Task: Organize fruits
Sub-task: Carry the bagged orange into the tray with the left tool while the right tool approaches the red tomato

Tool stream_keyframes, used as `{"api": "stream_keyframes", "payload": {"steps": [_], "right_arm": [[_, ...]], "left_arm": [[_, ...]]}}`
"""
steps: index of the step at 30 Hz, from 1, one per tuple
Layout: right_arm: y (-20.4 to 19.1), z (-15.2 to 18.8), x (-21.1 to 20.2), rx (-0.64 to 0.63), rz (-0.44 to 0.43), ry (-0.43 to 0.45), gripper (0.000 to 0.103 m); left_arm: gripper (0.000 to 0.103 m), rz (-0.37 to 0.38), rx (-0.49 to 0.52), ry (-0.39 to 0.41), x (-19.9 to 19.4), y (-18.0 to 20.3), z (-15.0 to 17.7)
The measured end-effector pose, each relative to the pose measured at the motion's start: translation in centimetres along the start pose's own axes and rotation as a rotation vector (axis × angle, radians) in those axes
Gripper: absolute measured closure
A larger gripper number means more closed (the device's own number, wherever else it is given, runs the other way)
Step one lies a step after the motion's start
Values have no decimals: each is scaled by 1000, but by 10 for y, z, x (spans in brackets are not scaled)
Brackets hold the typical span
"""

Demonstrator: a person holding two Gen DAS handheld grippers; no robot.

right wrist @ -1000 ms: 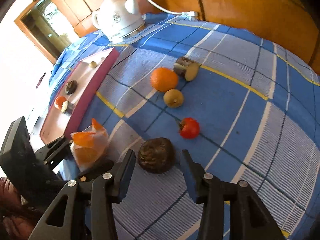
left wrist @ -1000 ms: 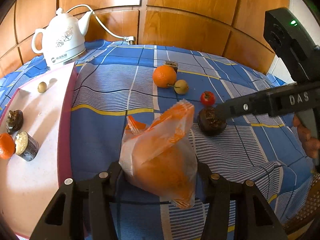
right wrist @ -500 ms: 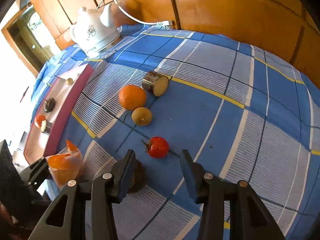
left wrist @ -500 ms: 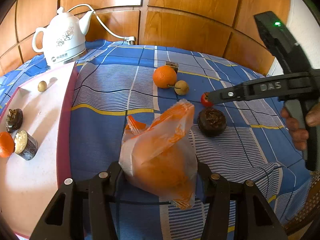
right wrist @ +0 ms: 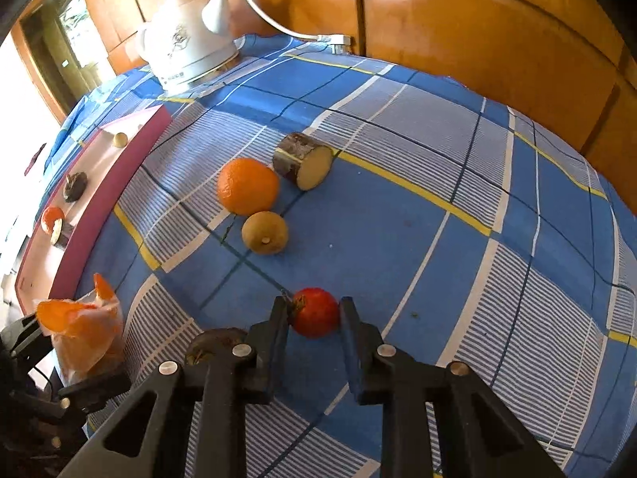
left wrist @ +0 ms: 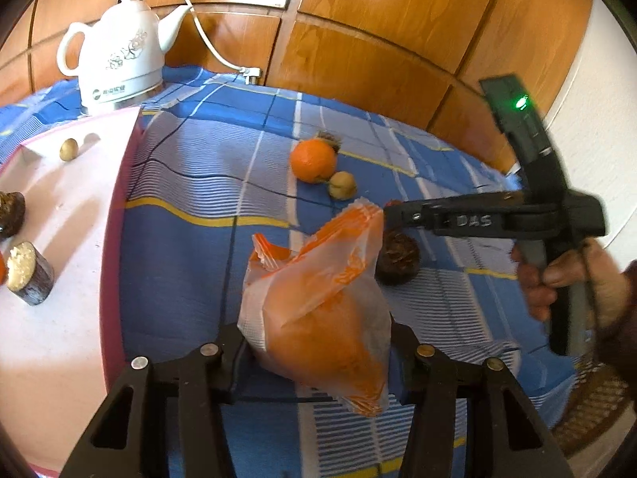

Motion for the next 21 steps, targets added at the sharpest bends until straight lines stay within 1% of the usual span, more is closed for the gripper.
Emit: {"api": "stream_keyframes", "payload": {"steps": [1, 7, 10, 13, 15, 17, 18, 19, 21], "right_arm": [[1, 0, -1, 6, 2, 1, 78], [5, -1, -3, 14, 19, 4, 78], [5, 0, -3, 11, 24, 3, 78], [6, 0, -4, 16, 29, 4, 78], [6, 1, -4, 18, 32, 3, 78], [6, 2, -4, 21, 35, 3, 78], [6, 2, -4, 20, 37, 3, 78], [6, 2, -4, 20, 38, 3, 78], [6, 3, -5, 20, 41, 3, 78]], "left_arm": [[50, 30, -4, 11, -5, 3, -3], [50, 149, -14, 78, -36, 18, -21], [50, 173, -20, 108, -53, 17, -31], [50, 168, -45, 135, -68, 7, -41], [50, 140, -64, 158, -76, -6, -50], [49, 83, -77, 171, -82, -22, -57], [49, 41, -88, 171, -83, -33, -60], [49, -4, -105, 165, -83, -46, -64], [49, -56, -144, 152, -80, -71, -69]]}}
Point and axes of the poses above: each gripper's, at about its wrist camera, not at the fingertips, and x roughly the way its jaws point, y to its right, z to its underside, the point moved 7 cm from there along x, roughly the way its jaws point, and after that the axes turned 2 degrees about x, right-handed, at the moved point
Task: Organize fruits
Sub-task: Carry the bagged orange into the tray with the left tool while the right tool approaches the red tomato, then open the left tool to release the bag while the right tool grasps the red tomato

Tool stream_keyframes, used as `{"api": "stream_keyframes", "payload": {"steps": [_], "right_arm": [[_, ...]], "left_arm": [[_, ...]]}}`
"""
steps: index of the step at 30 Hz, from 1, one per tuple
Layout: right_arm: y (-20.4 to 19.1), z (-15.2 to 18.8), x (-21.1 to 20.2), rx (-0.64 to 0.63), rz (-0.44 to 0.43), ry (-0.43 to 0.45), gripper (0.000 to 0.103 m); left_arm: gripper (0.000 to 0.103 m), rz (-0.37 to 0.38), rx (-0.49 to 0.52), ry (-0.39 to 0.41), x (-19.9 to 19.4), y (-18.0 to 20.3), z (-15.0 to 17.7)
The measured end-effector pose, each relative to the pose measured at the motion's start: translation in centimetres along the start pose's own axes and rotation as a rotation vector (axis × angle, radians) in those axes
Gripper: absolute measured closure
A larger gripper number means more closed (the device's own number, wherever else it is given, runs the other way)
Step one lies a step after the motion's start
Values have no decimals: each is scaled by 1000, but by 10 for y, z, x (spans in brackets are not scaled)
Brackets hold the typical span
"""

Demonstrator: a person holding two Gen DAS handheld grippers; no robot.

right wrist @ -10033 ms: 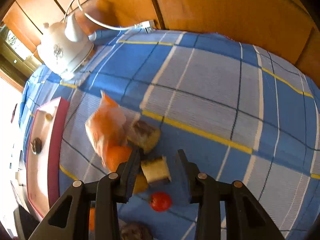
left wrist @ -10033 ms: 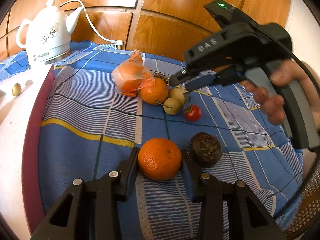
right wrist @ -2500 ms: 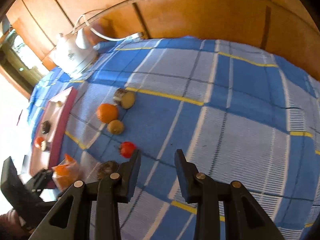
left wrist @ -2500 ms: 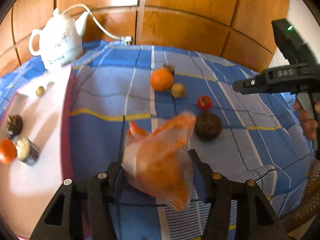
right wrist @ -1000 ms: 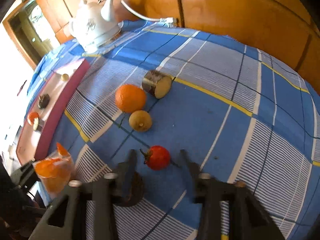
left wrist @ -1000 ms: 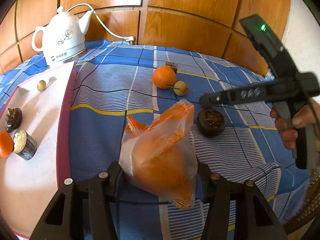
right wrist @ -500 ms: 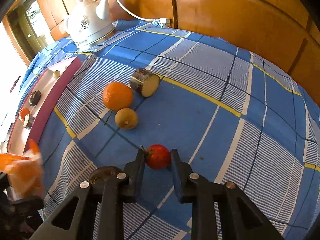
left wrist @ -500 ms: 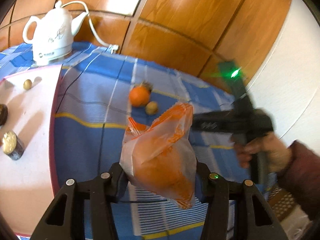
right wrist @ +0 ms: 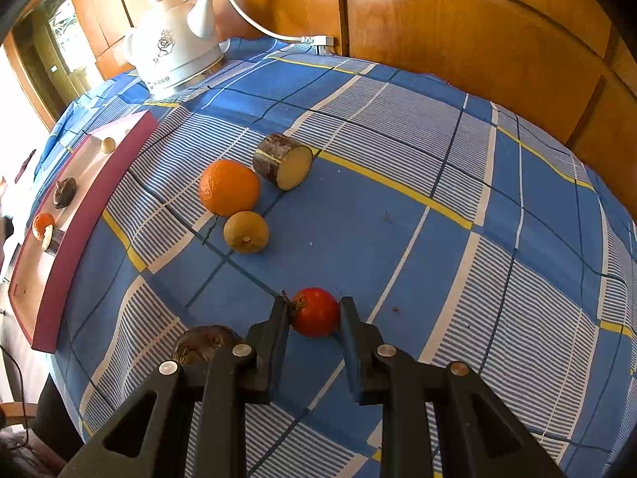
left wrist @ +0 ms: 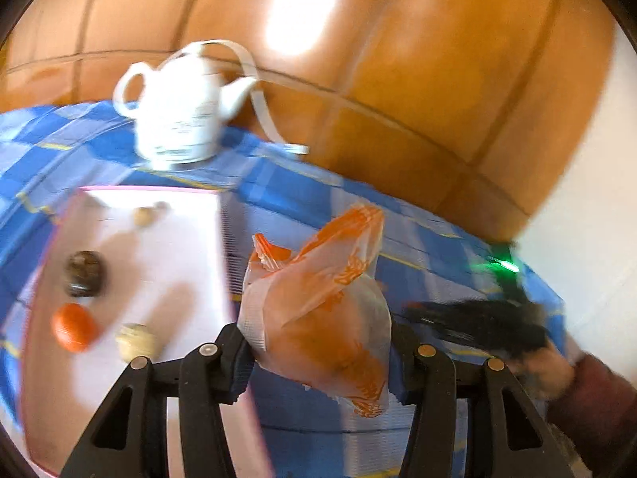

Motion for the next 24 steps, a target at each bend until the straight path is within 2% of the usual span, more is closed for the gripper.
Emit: {"api": "stream_keyframes", "payload": {"steps": [3, 9, 15, 17, 24], "right_arm": [[-1, 0, 0, -2, 4, 0, 78], [-1, 0, 1, -5, 3, -1, 78], [-1, 0, 2, -9, 2, -1, 78], [-2, 0, 2, -9, 3, -1, 78], [-2, -1, 2, -11, 6, -1, 78]], "left_arm": [[49, -80, -60, -21, 11, -40, -12], [49, -198, -83, -43, 36, -89, -30], [42, -253, -56, -59, 45, -101, -25], [33, -278, -58, -40, 37, -101, -21], [35, -328, -59, 4, 0, -92, 5]]}}
Point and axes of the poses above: each gripper's, at about its wrist camera, not at the fingertips, and x roughly the way its jaws point, y to its right, z to its underside, the point moved 7 cm from there along x, roughly the way its jaws point, and after that the axes turned 2 degrees about x, right-handed, at the moved point
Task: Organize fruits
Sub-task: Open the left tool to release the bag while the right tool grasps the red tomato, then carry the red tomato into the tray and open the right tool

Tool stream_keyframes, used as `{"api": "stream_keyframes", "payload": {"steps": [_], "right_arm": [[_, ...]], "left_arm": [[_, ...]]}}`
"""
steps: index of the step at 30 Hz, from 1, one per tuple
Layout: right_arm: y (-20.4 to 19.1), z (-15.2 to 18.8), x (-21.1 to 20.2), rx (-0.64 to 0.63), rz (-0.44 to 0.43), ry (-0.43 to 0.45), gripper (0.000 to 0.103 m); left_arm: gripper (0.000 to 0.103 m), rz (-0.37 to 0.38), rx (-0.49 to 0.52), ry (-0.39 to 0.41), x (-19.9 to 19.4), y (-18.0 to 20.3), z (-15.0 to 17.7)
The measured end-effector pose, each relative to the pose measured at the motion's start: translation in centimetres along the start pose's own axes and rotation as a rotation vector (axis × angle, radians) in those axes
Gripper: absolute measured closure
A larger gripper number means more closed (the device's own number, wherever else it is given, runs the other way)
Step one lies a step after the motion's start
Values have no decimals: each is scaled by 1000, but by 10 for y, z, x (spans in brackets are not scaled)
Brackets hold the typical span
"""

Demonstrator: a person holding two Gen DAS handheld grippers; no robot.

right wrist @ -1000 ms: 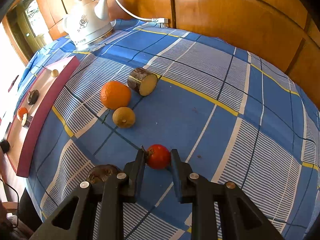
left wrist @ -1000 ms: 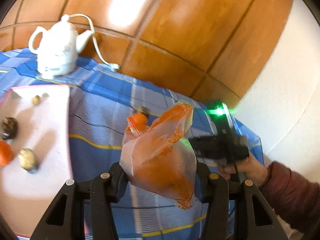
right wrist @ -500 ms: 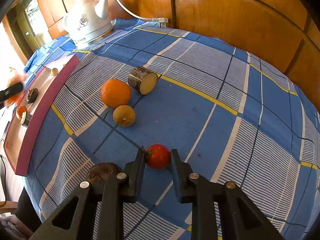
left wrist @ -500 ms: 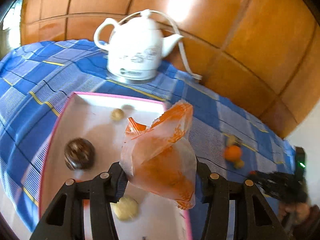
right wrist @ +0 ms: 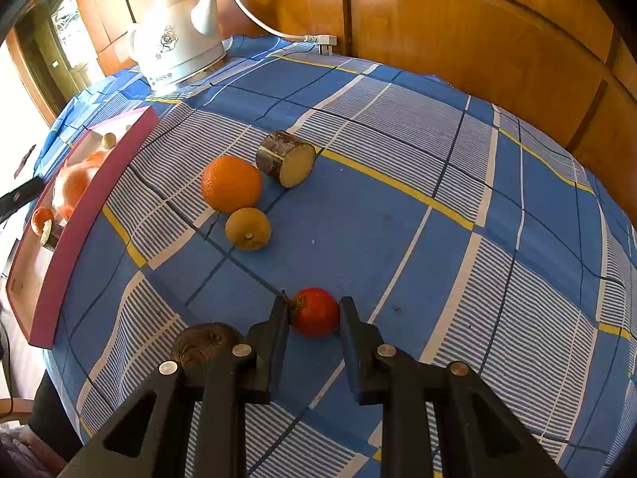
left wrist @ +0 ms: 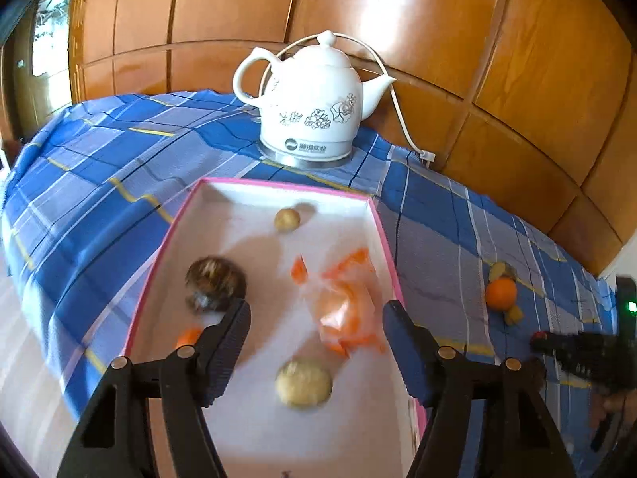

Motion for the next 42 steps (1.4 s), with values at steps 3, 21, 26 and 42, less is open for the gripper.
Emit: {"api": "stream_keyframes", "payload": {"steps": [3, 21, 26, 42], "right_arm": [[0, 1, 0, 1, 3, 2, 78], [-9, -11, -25, -1, -6, 67, 78], [-34, -20, -47, -28, -60, 99, 78], [-228, -18, -40, -195, -416, 73, 78]], "left_arm": [[37, -24, 1, -1, -14, -2, 19], [36, -103, -10, -14, -34, -11, 48], [34, -124, -32, 2, -40, -21, 46], [33, -149, -58, 40, -53, -42, 46]]}}
Point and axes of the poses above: each gripper's, at about its wrist camera, not at the fingertips, and x roughly the way its jaws point, y to its right, z to its underside, the point moved 7 cm from there along x, roughly the way its jaws point, and after that the axes turned 2 degrees about x, right-handed, at the moved point
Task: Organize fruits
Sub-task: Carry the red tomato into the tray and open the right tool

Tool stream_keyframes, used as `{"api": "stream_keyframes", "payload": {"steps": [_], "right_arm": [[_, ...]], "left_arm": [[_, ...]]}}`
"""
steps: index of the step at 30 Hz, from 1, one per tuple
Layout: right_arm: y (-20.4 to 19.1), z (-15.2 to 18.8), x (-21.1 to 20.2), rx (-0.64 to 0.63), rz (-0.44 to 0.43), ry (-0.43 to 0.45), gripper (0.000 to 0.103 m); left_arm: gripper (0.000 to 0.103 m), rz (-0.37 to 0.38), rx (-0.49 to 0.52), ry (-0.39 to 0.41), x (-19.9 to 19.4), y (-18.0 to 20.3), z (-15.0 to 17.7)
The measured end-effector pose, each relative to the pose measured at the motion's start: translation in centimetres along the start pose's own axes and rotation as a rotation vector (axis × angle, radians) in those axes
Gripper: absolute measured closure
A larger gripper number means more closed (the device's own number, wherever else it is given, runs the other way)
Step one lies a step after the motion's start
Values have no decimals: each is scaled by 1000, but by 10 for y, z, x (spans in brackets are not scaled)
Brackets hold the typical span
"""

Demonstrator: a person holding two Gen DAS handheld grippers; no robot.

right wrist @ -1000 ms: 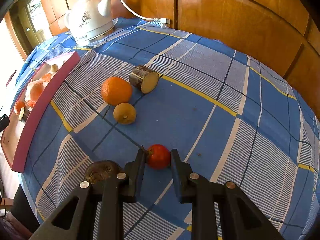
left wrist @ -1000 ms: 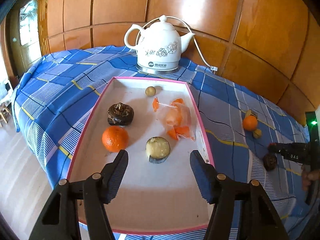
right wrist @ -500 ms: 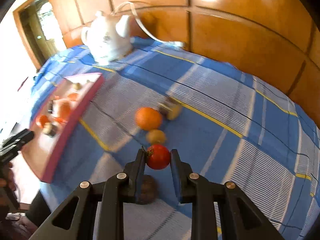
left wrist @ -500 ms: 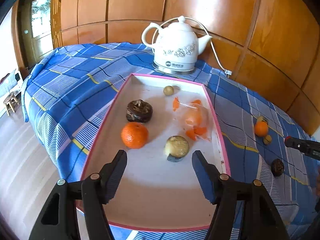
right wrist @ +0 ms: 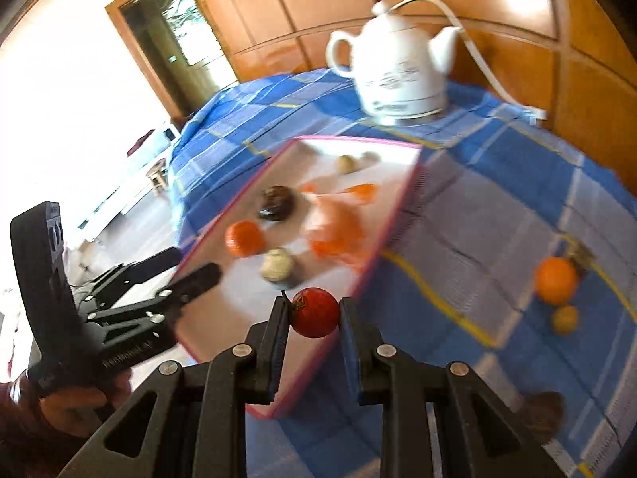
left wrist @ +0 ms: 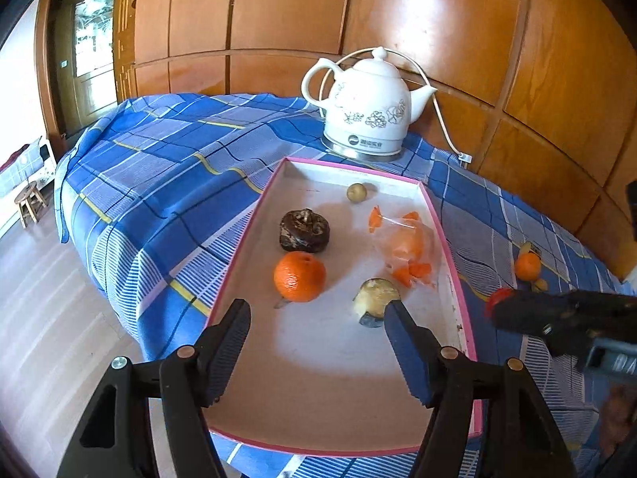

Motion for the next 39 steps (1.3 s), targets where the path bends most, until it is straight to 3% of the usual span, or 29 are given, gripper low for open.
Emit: {"api": "stream_keyframes", "payload": {"steps": [8, 17, 25, 39], "right_arm": [[-4, -5, 34, 66, -13, -56, 76], [-1, -3, 35, 116, -55, -51, 68], [22, 1, 4, 129, 24, -5, 68], [87, 11, -55, 113, 215, 14, 68]], "left_arm": [[33, -6, -36, -15, 5, -11, 3], [33, -2, -27, -15, 5, -7, 5], [33, -20, -43, -4, 3, -15, 2], [33, 28, 24, 17, -6, 8, 0]]}}
Point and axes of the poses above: each gripper's, at about its wrist camera, not at the fingertips, and x roughly the way its jaws point, y to its right, z to its underside, the point moved 7 cm from there along x, roughly the way its jaws point, and after that the axes turned 2 degrees about x, right-handed, at the moved point
